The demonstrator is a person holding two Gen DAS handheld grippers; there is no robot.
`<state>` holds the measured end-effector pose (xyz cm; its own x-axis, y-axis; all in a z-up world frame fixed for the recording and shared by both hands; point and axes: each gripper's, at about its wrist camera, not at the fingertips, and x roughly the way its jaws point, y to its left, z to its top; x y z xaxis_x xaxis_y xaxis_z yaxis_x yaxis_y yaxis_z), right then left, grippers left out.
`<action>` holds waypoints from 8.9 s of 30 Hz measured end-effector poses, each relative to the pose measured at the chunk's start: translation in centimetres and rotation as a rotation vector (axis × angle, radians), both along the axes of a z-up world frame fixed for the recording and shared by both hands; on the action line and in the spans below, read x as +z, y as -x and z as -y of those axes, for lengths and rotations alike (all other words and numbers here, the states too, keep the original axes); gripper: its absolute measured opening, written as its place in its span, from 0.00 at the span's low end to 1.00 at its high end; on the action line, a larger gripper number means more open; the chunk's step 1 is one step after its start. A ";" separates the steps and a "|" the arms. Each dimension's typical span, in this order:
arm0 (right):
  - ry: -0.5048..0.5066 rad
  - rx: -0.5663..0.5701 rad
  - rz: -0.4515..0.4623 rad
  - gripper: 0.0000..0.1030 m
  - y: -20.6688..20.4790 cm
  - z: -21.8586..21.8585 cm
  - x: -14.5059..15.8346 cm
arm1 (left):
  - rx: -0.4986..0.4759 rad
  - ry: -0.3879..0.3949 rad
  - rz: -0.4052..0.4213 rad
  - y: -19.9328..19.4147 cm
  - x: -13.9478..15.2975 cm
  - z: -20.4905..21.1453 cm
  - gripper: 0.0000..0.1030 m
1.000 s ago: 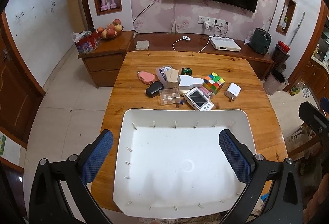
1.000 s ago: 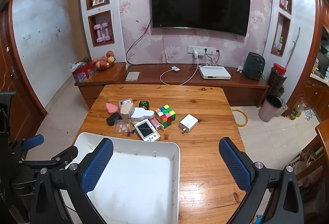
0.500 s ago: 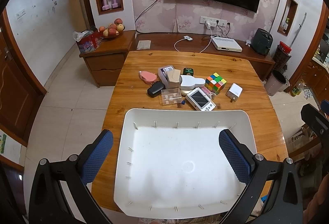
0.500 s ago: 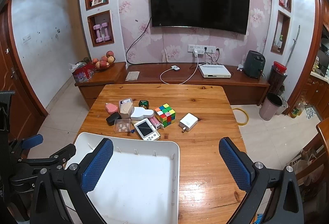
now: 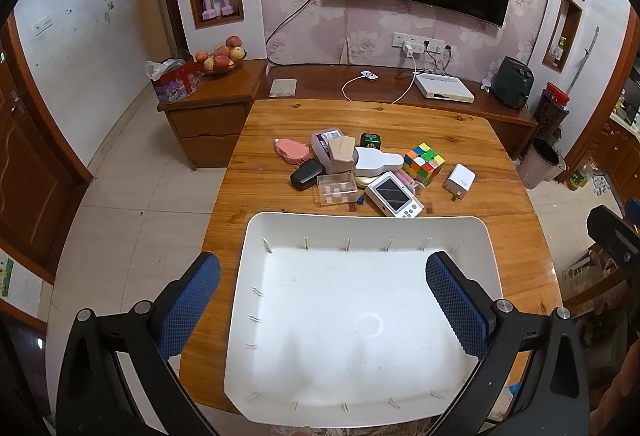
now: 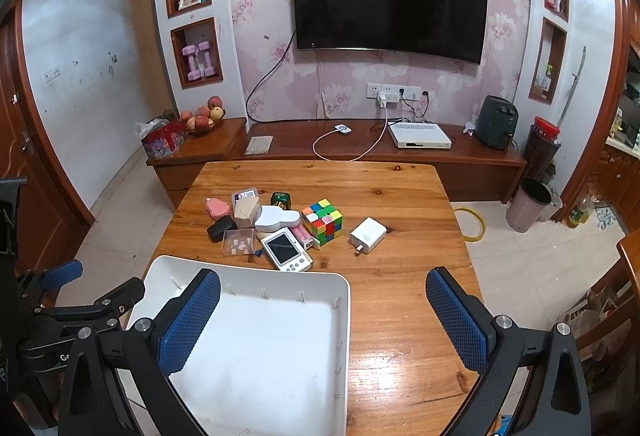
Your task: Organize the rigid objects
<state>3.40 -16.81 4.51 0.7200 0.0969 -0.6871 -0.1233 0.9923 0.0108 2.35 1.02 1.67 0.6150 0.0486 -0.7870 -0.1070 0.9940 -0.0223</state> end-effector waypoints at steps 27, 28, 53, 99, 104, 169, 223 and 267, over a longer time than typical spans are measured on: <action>0.044 -0.025 -0.002 1.00 -2.4 0.6 1.0 | 0.004 -0.019 0.006 -1.3 0.6 -1.0 0.99; 0.043 -0.023 -0.002 1.00 -2.5 0.6 1.0 | 0.003 -0.021 0.006 -1.4 0.7 -0.9 0.99; 0.057 -0.028 -0.017 1.00 -9.6 1.1 2.7 | -0.006 -0.047 -0.013 -8.1 1.8 -1.6 0.99; -0.147 -0.284 -0.648 0.77 -31.5 6.6 -23.3 | 0.579 0.353 -0.473 -25.8 -19.4 -9.7 0.92; -0.121 -0.295 -0.662 0.77 -31.2 6.7 -24.1 | 0.561 0.331 -0.495 -27.1 -19.8 -8.1 0.92; -0.125 0.221 -0.380 0.48 -4.1 -2.5 -11.1 | -0.202 0.089 -0.268 -3.0 -9.5 0.6 0.63; 0.128 0.229 -0.508 0.69 -1.9 -5.6 -19.0 | -0.138 0.086 -0.597 -1.5 -18.7 3.4 0.83; 0.096 0.146 -0.263 0.73 -13.3 -0.8 -0.2 | -0.136 0.021 -0.204 -14.2 0.9 -4.7 0.86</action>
<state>16.73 -15.98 4.33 0.4996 0.1118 -0.8590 -0.2701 0.9623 -0.0319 16.58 5.71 2.54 0.4426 -0.0417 -0.8957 0.0232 0.9991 -0.0351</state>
